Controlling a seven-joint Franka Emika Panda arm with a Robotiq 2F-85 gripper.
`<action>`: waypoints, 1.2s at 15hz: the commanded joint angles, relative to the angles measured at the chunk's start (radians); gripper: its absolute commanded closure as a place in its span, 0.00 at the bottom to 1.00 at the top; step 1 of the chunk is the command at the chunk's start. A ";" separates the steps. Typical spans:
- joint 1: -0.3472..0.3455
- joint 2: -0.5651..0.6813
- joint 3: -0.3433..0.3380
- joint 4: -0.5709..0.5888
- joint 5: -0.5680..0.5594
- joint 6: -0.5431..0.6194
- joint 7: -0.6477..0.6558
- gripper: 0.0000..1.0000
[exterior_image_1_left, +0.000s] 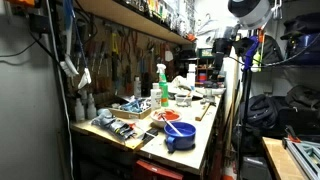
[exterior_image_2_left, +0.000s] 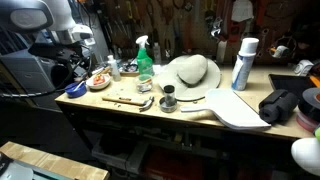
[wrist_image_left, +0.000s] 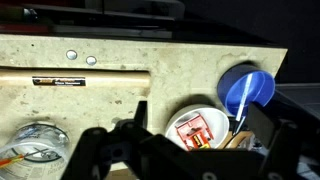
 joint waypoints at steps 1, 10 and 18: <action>-0.024 0.006 0.024 0.002 0.017 -0.004 -0.013 0.00; -0.069 0.091 0.006 0.040 0.006 0.213 0.037 0.00; -0.215 0.504 -0.122 0.292 -0.005 0.656 0.052 0.00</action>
